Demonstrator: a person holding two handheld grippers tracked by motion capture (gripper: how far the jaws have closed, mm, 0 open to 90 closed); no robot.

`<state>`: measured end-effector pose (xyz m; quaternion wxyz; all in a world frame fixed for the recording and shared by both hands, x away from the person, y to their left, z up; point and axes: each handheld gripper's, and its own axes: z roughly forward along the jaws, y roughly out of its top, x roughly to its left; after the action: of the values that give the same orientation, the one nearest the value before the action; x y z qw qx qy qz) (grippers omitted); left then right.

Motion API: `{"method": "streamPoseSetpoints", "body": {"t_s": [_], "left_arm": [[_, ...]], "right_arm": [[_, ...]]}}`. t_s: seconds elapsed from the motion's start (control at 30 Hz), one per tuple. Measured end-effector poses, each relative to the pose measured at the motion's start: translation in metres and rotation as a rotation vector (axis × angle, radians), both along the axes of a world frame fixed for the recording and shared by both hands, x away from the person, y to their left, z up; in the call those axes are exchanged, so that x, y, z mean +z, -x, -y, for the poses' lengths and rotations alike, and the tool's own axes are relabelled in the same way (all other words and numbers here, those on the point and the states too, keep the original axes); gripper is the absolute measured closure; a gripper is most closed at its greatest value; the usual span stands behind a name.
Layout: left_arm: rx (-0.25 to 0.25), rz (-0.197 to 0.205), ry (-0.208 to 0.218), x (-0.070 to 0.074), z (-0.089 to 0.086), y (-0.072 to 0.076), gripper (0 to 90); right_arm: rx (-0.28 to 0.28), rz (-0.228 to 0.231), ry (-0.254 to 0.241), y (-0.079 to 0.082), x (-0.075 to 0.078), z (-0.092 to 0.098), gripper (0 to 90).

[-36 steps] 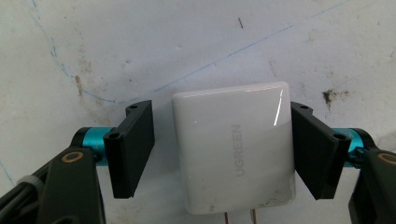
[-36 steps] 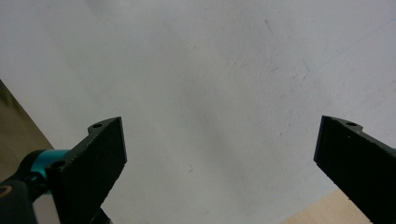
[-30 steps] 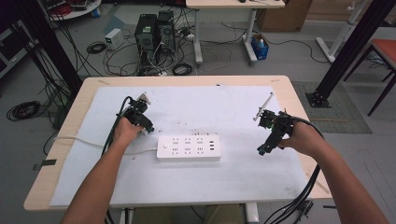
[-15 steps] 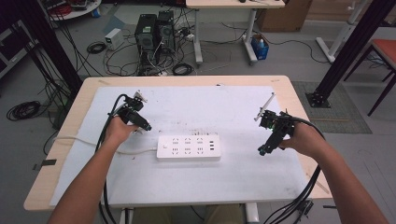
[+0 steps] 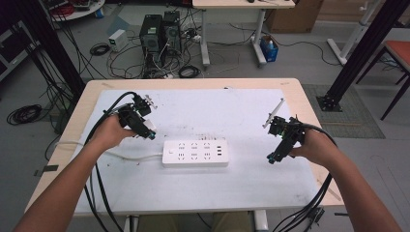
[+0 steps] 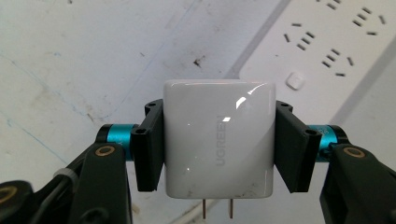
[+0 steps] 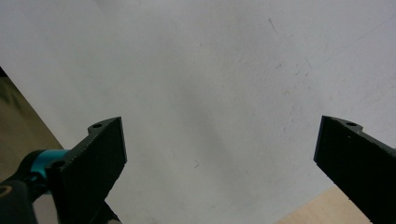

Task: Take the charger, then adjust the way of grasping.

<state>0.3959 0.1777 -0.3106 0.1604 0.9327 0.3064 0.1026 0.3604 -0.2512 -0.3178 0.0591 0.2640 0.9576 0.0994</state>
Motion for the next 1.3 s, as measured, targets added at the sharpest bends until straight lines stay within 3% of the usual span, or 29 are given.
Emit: {"method": "streamPoseSetpoints", "body": {"t_s": [0.13,0.37,0.4,0.43,0.5,0.57,0.93,1.3], "left_arm": [[-0.053,0.009,0.024,0.014,0.003,0.010,42.5],[-0.146,-0.002,0.057,0.024,0.008,0.023,42.5],[-0.204,-0.018,0.069,0.025,0.011,0.029,42.5],[-0.204,-0.018,0.069,0.025,0.011,0.029,42.5],[-0.268,-0.032,0.066,0.027,0.013,0.035,42.5],[-0.290,-0.033,0.063,0.029,0.014,0.038,42.5],[-0.326,0.003,0.048,0.040,0.022,0.049,42.5],[-0.362,0.011,0.042,0.046,0.037,0.050,42.5]], "right_arm": [[0.002,0.005,0.004,0.003,0.001,-0.001,1.6],[0.015,0.013,0.002,0.008,0.004,-0.003,1.6],[0.013,0.013,0.003,0.011,0.004,-0.005,1.6],[0.013,0.013,0.003,0.011,0.004,-0.005,1.6],[0.021,0.019,-0.002,0.012,0.005,-0.006,1.6],[0.016,0.020,-0.004,0.013,0.006,-0.006,1.6],[-0.006,0.032,-0.012,0.017,0.008,-0.012,1.6],[-0.044,0.054,-0.044,0.021,0.011,-0.018,1.6]]}}
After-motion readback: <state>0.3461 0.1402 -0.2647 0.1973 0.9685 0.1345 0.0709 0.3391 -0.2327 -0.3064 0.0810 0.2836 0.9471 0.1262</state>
